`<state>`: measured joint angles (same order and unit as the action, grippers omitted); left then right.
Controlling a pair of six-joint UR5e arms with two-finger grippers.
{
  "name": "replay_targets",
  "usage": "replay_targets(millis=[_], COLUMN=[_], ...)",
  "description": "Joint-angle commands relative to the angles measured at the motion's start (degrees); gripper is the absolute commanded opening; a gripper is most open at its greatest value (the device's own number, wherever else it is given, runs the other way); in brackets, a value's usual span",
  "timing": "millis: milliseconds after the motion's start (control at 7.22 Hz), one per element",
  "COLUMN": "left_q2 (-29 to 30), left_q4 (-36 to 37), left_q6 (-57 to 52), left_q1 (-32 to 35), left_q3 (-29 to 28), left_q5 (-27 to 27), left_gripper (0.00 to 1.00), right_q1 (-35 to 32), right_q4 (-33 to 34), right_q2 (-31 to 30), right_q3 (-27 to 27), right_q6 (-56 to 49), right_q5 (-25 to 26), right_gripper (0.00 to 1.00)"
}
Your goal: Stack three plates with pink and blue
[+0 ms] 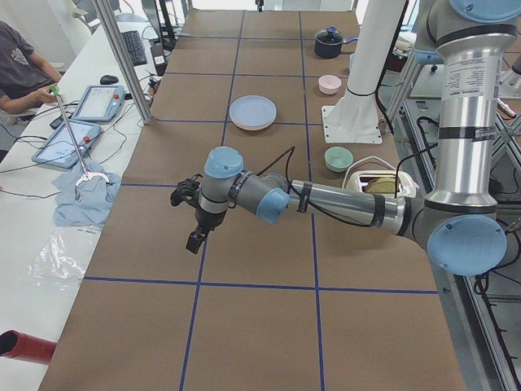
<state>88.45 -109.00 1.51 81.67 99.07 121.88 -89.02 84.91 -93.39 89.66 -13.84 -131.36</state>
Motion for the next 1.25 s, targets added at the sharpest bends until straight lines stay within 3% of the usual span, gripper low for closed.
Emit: replay_targets(millis=[0,138,277,692,969,1108], left_q2=[0.75,0.94,0.24,0.24,0.24,0.06], left_q4=[8.72,16.72,17.50,16.37,15.66,15.66], left_q6=[0.07,-0.45,-1.24,-11.07,-10.48,-10.04], left_q1=[0.77,1.03,2.77,7.97,7.97,7.98], left_q3=[-0.20,2.68,2.44,-6.67,-7.15,-7.75], left_q5=[0.89,2.99,4.23,9.32,9.68,14.21], left_gripper=[1.00,1.00,1.00,1.00,1.00,1.00], right_q1=[-1.33,-1.33,-1.33,-2.90,-4.83,-4.93], right_q4=[0.52,0.79,1.92,6.31,6.32,6.32], right_q2=[-0.12,-0.04,0.31,0.05,-0.56,-0.82], right_q3=[-0.10,-0.18,-0.36,0.25,1.39,1.49], right_q6=[8.85,12.22,12.52,12.52,12.52,12.52], right_q5=[-2.13,-5.71,-6.01,-9.42,-9.44,-9.44], right_gripper=[1.00,1.00,1.00,1.00,1.00,1.00])
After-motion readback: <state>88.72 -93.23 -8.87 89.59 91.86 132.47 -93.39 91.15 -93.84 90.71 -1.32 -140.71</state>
